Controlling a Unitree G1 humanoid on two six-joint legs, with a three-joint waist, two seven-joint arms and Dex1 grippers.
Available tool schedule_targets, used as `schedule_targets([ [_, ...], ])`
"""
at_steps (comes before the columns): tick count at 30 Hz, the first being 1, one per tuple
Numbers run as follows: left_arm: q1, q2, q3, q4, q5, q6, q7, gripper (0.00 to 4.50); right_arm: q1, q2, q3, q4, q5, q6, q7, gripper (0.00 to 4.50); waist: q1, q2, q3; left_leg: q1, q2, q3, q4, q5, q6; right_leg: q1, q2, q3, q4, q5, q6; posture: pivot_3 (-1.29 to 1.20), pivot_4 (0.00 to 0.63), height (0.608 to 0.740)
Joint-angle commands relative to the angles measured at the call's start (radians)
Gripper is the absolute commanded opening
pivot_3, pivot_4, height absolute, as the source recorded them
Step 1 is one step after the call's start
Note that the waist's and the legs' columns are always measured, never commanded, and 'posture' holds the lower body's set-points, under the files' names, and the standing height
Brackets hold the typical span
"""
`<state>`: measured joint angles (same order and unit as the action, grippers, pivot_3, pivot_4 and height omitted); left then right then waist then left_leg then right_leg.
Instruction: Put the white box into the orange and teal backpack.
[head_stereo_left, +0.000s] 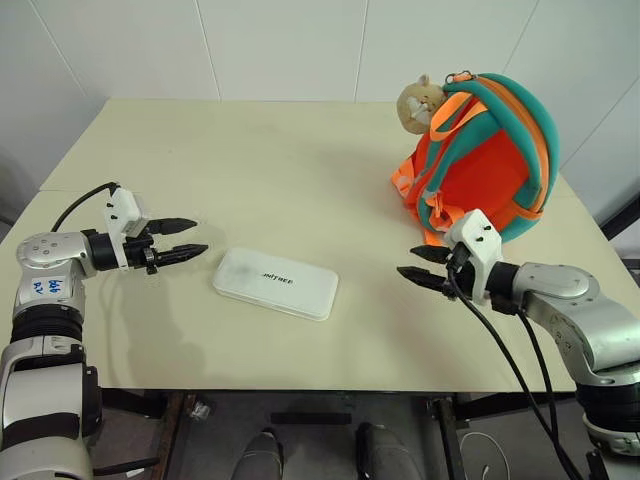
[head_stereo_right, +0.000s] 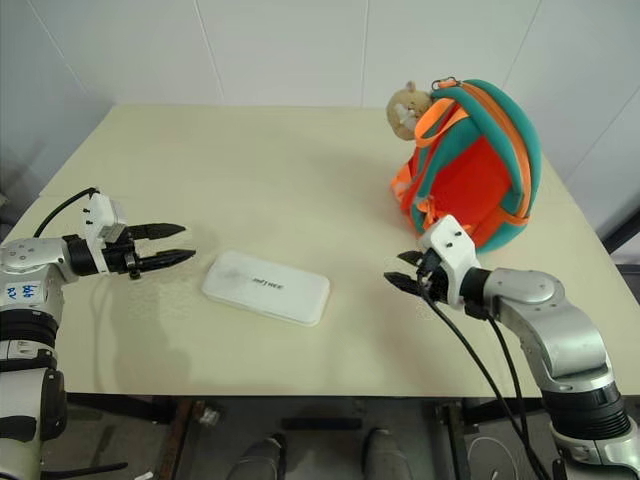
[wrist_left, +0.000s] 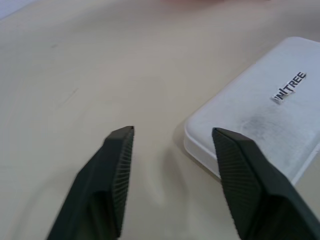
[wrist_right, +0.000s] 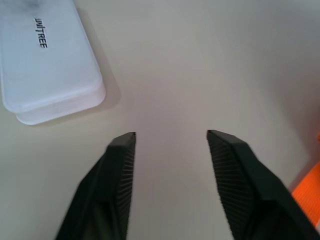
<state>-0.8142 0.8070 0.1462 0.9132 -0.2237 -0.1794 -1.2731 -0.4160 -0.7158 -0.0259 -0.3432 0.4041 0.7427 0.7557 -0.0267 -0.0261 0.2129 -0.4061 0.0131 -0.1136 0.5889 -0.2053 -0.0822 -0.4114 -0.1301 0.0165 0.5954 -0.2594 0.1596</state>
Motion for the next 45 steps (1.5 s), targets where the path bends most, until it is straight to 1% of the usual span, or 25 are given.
schedule_targets([
  [1,-0.016,0.005,-0.007,-0.007,0.021,0.008,0.023,1.42,-0.005,0.015,0.008,-0.034,-0.009,-0.025,-0.018,0.81,0.000,0.000,0.000,0.000,0.000,0.000,0.000,0.000,0.000,0.000,0.000,0.000,0.000,0.000,0.000,0.00,0.150,0.740],
  [3,-0.019,0.005,-0.020,0.002,0.038,0.009,0.028,0.78,0.004,0.022,0.016,-0.040,-0.017,-0.032,-0.029,0.09,0.000,0.000,0.000,0.000,0.000,0.000,0.000,0.000,0.000,0.000,0.000,0.000,0.000,0.000,0.000,0.00,0.150,0.740],
  [4,-0.021,0.001,-0.028,0.009,0.049,0.017,0.038,0.49,0.009,0.029,0.022,-0.040,-0.025,-0.035,-0.038,0.00,0.000,0.000,0.000,0.000,0.000,0.000,0.000,0.000,0.000,0.000,0.000,0.000,0.000,0.000,0.000,0.00,0.150,0.740],
  [5,-0.026,-0.008,-0.034,0.017,0.057,0.026,0.053,0.21,0.018,0.035,0.028,-0.041,-0.032,-0.042,-0.044,0.00,0.001,0.000,0.000,0.000,0.000,0.000,0.000,0.000,0.000,0.000,0.000,0.000,0.000,0.000,0.000,0.00,0.150,0.740],
  [6,-0.033,-0.016,-0.039,0.031,0.067,0.036,0.077,0.05,0.026,0.042,0.040,-0.042,-0.044,-0.050,-0.052,0.00,0.001,0.000,0.000,0.000,0.000,0.000,0.000,0.000,0.000,0.000,0.000,0.000,0.000,0.000,0.000,0.00,0.150,0.740],
  [9,-0.051,-0.044,-0.054,0.072,0.095,0.044,0.128,0.05,0.030,0.064,0.085,-0.026,-0.083,-0.065,-0.077,0.00,0.001,0.000,0.000,0.000,0.000,0.000,0.000,0.000,0.000,0.000,0.000,0.000,0.000,0.000,0.000,0.00,0.150,0.740],
  [12,-0.050,-0.089,-0.062,0.094,0.098,0.043,0.124,0.05,0.018,0.095,0.152,0.007,-0.146,-0.056,-0.124,0.00,0.000,0.000,0.000,0.000,0.000,0.000,0.001,0.000,0.000,0.000,0.000,0.000,0.000,0.000,0.001,0.00,0.150,0.740],
  [17,-0.048,-0.122,-0.069,0.119,0.106,0.048,0.111,0.05,0.015,0.135,0.219,-0.001,-0.166,-0.034,-0.124,0.00,-0.003,0.000,0.000,0.000,0.000,0.000,0.001,0.000,0.000,0.000,0.000,0.000,0.000,0.001,0.000,0.00,0.150,0.740],
  [21,-0.038,-0.134,-0.083,0.104,0.110,0.087,0.092,0.05,-0.002,0.171,0.249,-0.009,-0.176,-0.004,-0.135,0.00,0.000,0.000,0.000,0.000,0.000,0.000,0.001,0.000,0.000,0.000,0.001,0.000,0.001,0.001,0.000,0.00,0.150,0.740],
  [28,-0.029,-0.135,-0.088,0.063,0.104,0.121,0.072,0.05,-0.025,0.194,0.263,-0.021,-0.167,0.026,-0.122,0.00,0.001,0.000,0.000,0.000,0.000,0.000,0.001,0.000,0.000,0.000,0.001,0.000,0.001,0.001,0.000,0.00,0.150,0.740],
  [37,0.029,-0.131,-0.093,-0.093,0.084,0.228,0.013,0.05,-0.063,0.189,0.282,-0.036,-0.155,0.061,-0.084,0.00,-0.001,0.000,0.000,0.000,0.000,0.000,0.001,0.000,0.000,0.000,0.001,0.000,0.000,0.001,0.000,0.00,0.150,0.740],
  [45,0.112,-0.108,-0.130,-0.292,0.083,0.398,-0.027,0.05,-0.082,0.139,0.273,-0.041,-0.150,0.076,-0.030,0.00,-0.001,0.000,0.000,0.000,0.000,0.000,0.001,0.000,0.000,0.000,0.001,0.001,0.000,0.001,0.000,0.00,0.150,0.740],
])
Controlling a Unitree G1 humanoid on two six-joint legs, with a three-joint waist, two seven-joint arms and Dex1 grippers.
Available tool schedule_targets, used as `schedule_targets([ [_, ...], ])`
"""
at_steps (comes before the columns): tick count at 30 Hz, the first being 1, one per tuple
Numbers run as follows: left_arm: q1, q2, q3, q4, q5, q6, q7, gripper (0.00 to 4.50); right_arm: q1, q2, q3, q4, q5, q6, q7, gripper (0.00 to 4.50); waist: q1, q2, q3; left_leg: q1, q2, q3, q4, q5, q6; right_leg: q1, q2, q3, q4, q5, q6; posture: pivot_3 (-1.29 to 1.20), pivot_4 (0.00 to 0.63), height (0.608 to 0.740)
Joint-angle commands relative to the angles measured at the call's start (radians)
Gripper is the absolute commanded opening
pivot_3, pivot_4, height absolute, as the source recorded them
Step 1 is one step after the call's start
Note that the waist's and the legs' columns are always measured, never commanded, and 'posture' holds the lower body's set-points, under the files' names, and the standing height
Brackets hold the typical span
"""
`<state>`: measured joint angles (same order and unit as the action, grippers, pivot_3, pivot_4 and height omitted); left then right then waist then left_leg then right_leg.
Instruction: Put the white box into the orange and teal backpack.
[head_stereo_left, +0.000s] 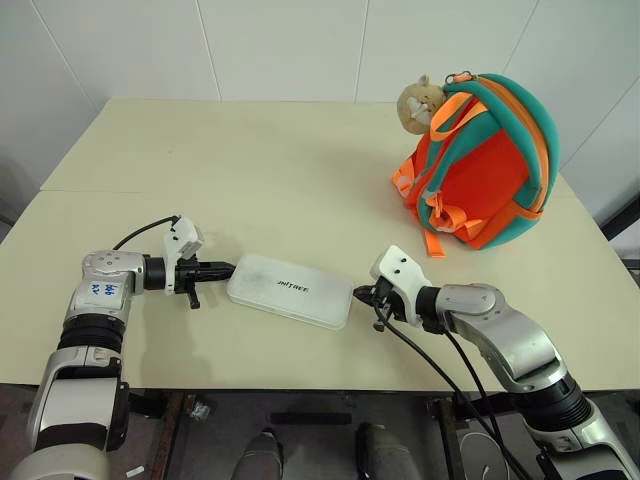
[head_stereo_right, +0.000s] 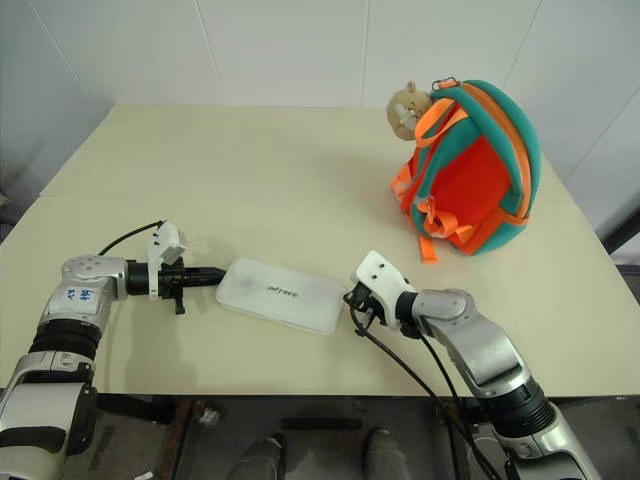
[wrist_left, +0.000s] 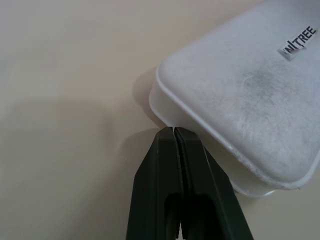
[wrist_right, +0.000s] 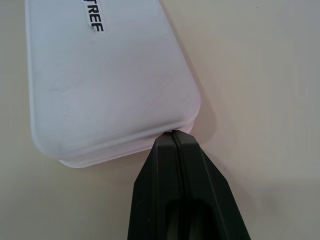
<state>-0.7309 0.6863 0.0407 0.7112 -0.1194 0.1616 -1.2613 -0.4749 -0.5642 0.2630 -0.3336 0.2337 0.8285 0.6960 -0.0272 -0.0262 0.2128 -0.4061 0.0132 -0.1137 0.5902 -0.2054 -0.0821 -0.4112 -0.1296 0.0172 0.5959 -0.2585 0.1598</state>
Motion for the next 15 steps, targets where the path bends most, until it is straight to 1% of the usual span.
schedule_targets([
  [1,0.038,0.015,-0.027,-0.111,-0.025,0.074,-0.042,0.05,-0.024,-0.020,-0.017,-0.048,0.020,-0.011,0.035,0.00,0.000,0.000,0.000,0.000,0.000,0.000,0.000,0.000,0.000,0.000,0.000,0.000,0.000,0.000,0.000,0.00,0.150,0.740],
  [6,0.092,0.030,-0.046,-0.247,-0.046,0.179,-0.063,0.05,-0.020,-0.056,-0.031,-0.044,0.022,-0.016,0.063,0.00,0.000,0.000,0.000,0.000,0.000,0.000,0.000,0.000,0.000,0.000,0.000,0.000,0.000,0.000,0.000,0.00,0.150,0.740],
  [15,0.140,0.051,-0.084,-0.386,-0.064,0.289,-0.075,0.05,-0.009,-0.109,-0.042,-0.016,0.011,-0.053,0.105,0.00,0.000,0.000,0.000,0.000,0.000,0.000,0.000,0.000,0.000,0.000,0.000,0.000,-0.001,0.000,0.000,0.00,0.150,0.740],
])
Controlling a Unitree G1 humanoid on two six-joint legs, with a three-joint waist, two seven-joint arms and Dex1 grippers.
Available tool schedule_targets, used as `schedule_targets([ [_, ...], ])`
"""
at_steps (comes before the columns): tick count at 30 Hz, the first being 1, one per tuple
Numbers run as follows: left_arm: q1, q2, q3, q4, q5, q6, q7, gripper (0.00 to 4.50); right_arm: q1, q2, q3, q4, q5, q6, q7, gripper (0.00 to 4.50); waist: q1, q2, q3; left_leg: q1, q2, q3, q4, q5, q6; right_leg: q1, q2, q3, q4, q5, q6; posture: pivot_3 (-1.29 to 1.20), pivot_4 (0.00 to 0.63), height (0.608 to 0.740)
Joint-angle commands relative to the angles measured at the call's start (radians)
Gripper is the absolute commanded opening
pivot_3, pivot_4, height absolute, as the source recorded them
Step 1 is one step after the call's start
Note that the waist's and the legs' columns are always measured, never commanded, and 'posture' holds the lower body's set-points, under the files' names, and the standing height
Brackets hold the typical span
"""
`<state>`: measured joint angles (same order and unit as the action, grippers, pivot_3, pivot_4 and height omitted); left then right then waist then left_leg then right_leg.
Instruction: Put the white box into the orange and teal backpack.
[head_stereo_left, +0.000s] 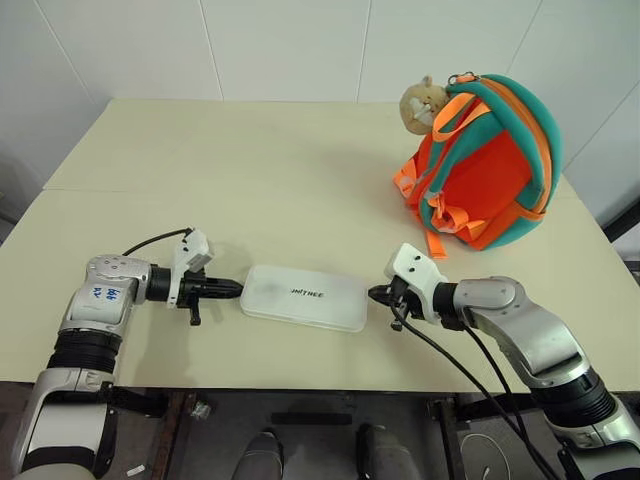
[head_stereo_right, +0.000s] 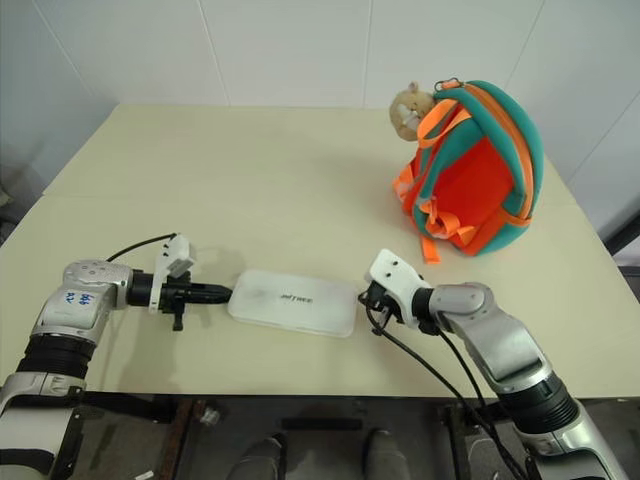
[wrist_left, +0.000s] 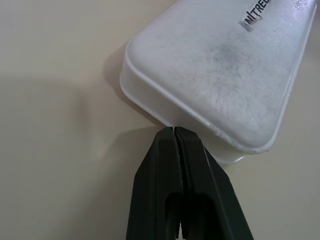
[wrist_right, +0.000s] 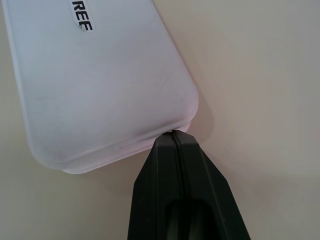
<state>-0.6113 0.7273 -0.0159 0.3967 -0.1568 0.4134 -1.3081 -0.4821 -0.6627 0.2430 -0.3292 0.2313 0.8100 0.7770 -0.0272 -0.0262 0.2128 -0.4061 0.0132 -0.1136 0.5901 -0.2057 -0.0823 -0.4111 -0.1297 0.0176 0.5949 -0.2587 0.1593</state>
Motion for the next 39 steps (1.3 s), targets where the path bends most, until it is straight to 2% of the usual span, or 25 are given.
schedule_targets([
  [1,0.028,0.013,-0.030,-0.091,-0.030,0.051,-0.029,0.05,-0.005,-0.013,-0.022,-0.016,0.011,-0.039,0.028,0.00,0.000,0.000,0.000,0.000,0.000,0.000,0.000,0.000,0.000,0.000,0.000,0.000,0.000,0.000,0.000,0.00,0.150,0.740],
  [19,0.112,0.049,-0.057,-0.338,-0.066,0.187,-0.004,0.05,-0.003,-0.032,0.007,-0.007,0.009,-0.058,0.104,0.00,0.000,0.000,0.000,0.000,0.000,0.000,0.000,-0.001,0.000,0.000,0.000,0.000,-0.001,0.000,0.000,0.00,0.150,0.740],
  [28,0.140,0.069,-0.009,-0.356,-0.079,0.209,0.056,0.05,0.055,-0.072,-0.007,-0.034,-0.001,-0.045,0.119,0.00,0.000,0.000,0.000,0.000,0.000,0.001,0.000,-0.001,0.000,0.000,0.000,0.001,-0.002,0.000,-0.001,0.00,0.150,0.740],
  [39,0.152,0.121,0.032,-0.350,-0.116,0.173,0.080,0.05,0.076,-0.139,-0.095,0.008,-0.007,-0.074,0.111,0.00,0.001,0.000,0.000,0.000,0.000,0.001,0.000,-0.001,0.000,0.000,0.000,0.001,-0.002,-0.003,-0.006,0.00,0.150,0.740],
])
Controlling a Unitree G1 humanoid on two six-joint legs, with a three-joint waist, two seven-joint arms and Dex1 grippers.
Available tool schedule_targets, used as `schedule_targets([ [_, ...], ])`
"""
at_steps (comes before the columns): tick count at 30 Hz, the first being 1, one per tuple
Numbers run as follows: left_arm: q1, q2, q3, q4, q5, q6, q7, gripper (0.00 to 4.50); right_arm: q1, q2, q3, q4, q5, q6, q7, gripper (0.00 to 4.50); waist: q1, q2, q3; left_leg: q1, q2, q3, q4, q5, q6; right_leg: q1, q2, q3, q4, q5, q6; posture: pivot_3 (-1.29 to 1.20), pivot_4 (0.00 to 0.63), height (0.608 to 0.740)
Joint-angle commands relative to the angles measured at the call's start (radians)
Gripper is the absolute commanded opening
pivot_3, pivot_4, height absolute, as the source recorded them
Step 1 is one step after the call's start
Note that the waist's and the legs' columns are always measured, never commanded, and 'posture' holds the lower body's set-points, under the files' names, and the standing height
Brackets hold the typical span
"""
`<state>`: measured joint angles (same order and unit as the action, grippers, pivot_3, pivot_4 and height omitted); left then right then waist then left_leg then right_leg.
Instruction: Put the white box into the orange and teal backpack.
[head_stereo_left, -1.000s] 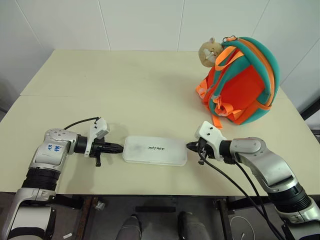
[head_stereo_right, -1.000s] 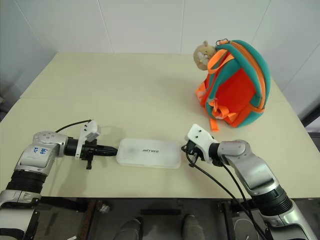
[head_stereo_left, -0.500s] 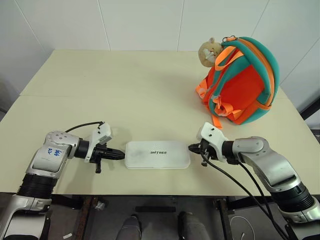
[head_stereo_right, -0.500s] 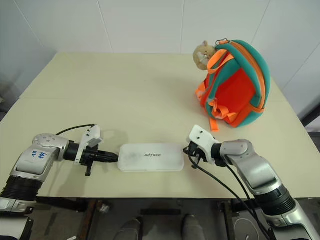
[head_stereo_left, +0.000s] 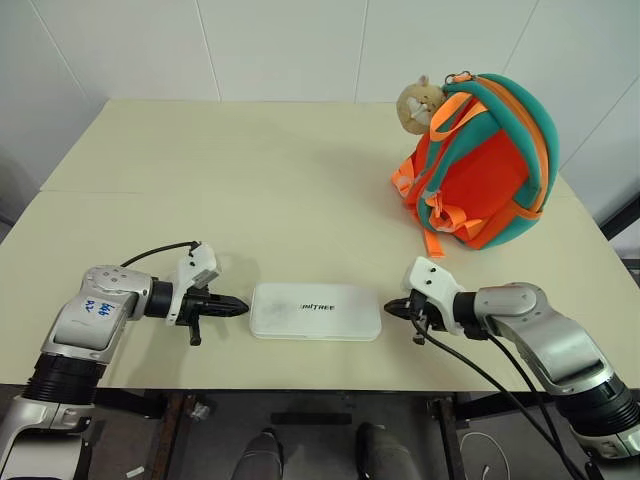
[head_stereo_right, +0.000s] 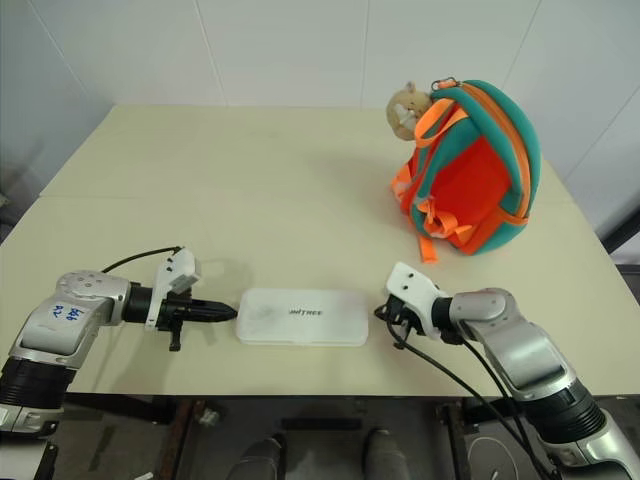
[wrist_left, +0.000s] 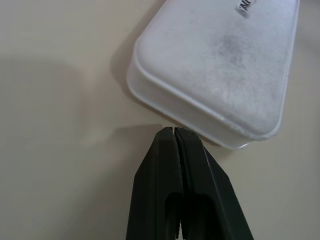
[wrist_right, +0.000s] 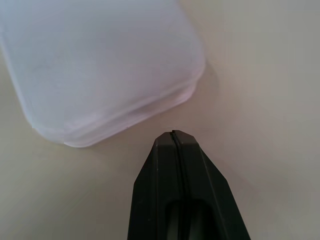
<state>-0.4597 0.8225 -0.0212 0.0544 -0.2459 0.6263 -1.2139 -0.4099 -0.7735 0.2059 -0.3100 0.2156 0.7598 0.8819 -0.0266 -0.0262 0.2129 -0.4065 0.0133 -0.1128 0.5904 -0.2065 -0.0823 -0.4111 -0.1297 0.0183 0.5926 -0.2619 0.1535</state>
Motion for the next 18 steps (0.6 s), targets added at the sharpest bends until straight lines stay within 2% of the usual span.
schedule_targets([
  [1,0.000,0.029,0.039,-0.006,-0.031,-0.050,-0.019,0.05,0.006,-0.032,-0.062,-0.011,0.009,-0.026,0.007,0.00,0.000,0.000,0.000,0.000,0.000,0.000,0.000,0.000,0.000,0.000,0.000,0.000,0.000,0.000,0.000,0.00,0.150,0.740],
  [3,-0.011,0.023,0.052,0.018,-0.037,-0.047,0.000,0.05,0.008,-0.037,-0.070,-0.004,0.010,-0.035,0.009,0.00,-0.001,0.000,0.000,0.000,0.000,0.000,0.000,0.000,0.000,0.000,0.000,0.000,0.000,0.000,0.000,0.00,0.150,0.740],
  [5,-0.055,-0.013,0.105,0.064,-0.103,0.075,0.044,0.00,0.005,-0.037,-0.079,0.004,0.011,-0.043,0.008,0.36,0.000,0.000,0.000,0.000,0.000,0.000,0.000,0.000,0.000,0.000,0.000,0.000,0.000,0.000,0.000,0.00,0.150,0.740],
  [8,-0.096,-0.033,0.125,0.082,-0.142,0.195,0.094,0.60,-0.006,-0.030,-0.080,0.010,0.009,-0.050,0.007,1.23,-0.001,0.000,0.000,0.000,0.000,0.000,0.001,0.000,0.000,0.000,0.000,0.000,0.000,0.000,0.001,0.00,0.150,0.740],
  [11,-0.099,-0.034,0.124,0.077,-0.154,0.219,0.117,1.57,-0.014,-0.026,-0.078,0.018,0.007,-0.055,0.003,2.27,-0.001,0.000,0.000,0.000,0.000,0.000,0.001,0.000,0.000,0.001,0.000,0.001,0.000,0.001,0.002,0.00,0.150,0.740],
  [17,-0.120,-0.063,0.172,0.076,-0.278,0.410,0.147,3.45,-0.027,-0.024,-0.077,0.043,-0.005,-0.070,-0.006,4.34,-0.001,0.000,0.000,0.000,0.000,0.000,0.001,0.000,0.000,0.000,0.000,0.001,0.000,0.003,0.005,0.00,0.150,0.740],
  [18,-0.124,-0.063,0.178,0.089,-0.295,0.449,0.152,3.80,-0.028,-0.024,-0.078,0.047,-0.007,-0.073,-0.008,4.50,-0.001,0.000,0.000,0.000,0.000,0.000,0.001,0.000,0.000,0.000,0.000,0.001,0.000,0.003,0.005,0.00,0.150,0.740],
])
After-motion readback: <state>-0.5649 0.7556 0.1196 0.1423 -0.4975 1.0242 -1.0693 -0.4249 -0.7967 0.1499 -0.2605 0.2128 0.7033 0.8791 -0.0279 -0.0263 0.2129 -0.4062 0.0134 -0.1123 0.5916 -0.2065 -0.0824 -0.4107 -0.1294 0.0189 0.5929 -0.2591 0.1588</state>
